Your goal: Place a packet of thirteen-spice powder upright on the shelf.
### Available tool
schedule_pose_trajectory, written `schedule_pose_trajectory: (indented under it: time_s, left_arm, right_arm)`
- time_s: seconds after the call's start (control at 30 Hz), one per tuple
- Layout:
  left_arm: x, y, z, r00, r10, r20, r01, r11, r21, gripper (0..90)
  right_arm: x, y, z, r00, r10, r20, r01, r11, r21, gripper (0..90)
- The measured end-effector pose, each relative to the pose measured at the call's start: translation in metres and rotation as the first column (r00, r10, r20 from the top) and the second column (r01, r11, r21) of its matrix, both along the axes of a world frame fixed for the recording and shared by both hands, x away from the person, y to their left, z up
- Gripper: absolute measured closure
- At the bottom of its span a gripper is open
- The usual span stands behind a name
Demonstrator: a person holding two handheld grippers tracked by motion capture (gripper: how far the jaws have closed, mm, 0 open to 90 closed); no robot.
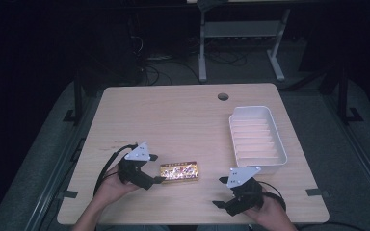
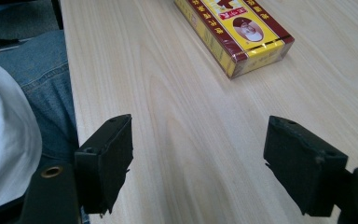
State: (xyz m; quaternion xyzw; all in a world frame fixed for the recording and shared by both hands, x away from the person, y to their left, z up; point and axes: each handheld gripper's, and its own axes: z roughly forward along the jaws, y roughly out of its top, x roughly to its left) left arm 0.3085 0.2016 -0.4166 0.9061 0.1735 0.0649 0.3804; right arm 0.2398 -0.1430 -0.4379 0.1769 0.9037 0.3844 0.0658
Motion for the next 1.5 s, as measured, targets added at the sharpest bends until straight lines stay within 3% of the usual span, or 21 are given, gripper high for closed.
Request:
schedule_pose_trajectory:
  time_s: [0.4, 0.97, 1.5]
  left_arm:
    - [0.012, -0.018, -0.012, 0.999, -0.033, -0.031, 0.035, 0.9976, 0.06, 17.3]
    - [0.024, -0.025, -0.028, 0.995, -0.065, -0.076, 0.072, 0.9927, 0.097, 19.1]
    - [0.025, -0.029, -0.035, 0.9921, -0.101, -0.074, 0.11, 0.986, 0.125, 25.8]
  right_arm:
    - [0.001, 0.001, 0.002, 0.9999, 0.008, 0.009, -0.008, 1.0, 0.002, 23.2]
    - [0.002, 0.003, 0.002, 0.9999, 0.015, -0.001, -0.015, 0.9999, -0.003, 23.2]
    - [0.004, 0.005, 0.002, 0.9997, 0.024, -0.01, -0.024, 0.9997, -0.001, 23.2]
